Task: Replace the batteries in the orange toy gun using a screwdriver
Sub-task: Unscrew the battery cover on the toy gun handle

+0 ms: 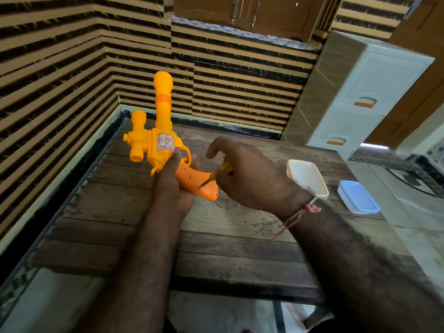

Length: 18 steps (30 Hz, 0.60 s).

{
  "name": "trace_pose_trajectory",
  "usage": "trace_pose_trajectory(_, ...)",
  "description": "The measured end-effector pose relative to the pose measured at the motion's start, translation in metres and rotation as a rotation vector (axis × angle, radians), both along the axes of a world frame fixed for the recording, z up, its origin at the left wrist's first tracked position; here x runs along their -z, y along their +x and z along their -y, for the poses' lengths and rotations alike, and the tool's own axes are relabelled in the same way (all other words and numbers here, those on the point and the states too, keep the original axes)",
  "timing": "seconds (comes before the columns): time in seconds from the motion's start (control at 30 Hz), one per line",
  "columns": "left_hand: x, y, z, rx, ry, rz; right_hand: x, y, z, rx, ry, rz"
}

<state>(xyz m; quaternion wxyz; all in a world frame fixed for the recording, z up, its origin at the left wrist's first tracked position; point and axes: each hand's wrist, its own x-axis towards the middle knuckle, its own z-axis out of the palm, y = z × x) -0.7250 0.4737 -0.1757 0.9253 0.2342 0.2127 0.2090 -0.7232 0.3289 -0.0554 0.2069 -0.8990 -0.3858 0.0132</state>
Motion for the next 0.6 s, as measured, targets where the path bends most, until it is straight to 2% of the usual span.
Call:
trace_pose_trajectory(0.17, 0.0000, -0.0006, 0.0015, 0.022, 0.033, 0.000, 0.0021, 0.0015, -0.0014, 0.006, 0.024, -0.055)
trace_pose_trajectory(0.3, 0.0027, 0.0009, -0.0003, 0.025, 0.009, 0.023, 0.0042, 0.0009, -0.0002, 0.033, 0.009, 0.079)
trace_pose_trajectory(0.47, -0.0018, -0.0010, 0.0015, 0.015, 0.014, 0.011, 0.0024, 0.0031, 0.0008, 0.033, 0.069, -0.065)
trace_pose_trajectory(0.6, -0.0005, 0.0005, 0.0006, 0.027, -0.004, 0.019, 0.0037, 0.0041, -0.0001, 0.022, 0.068, -0.080)
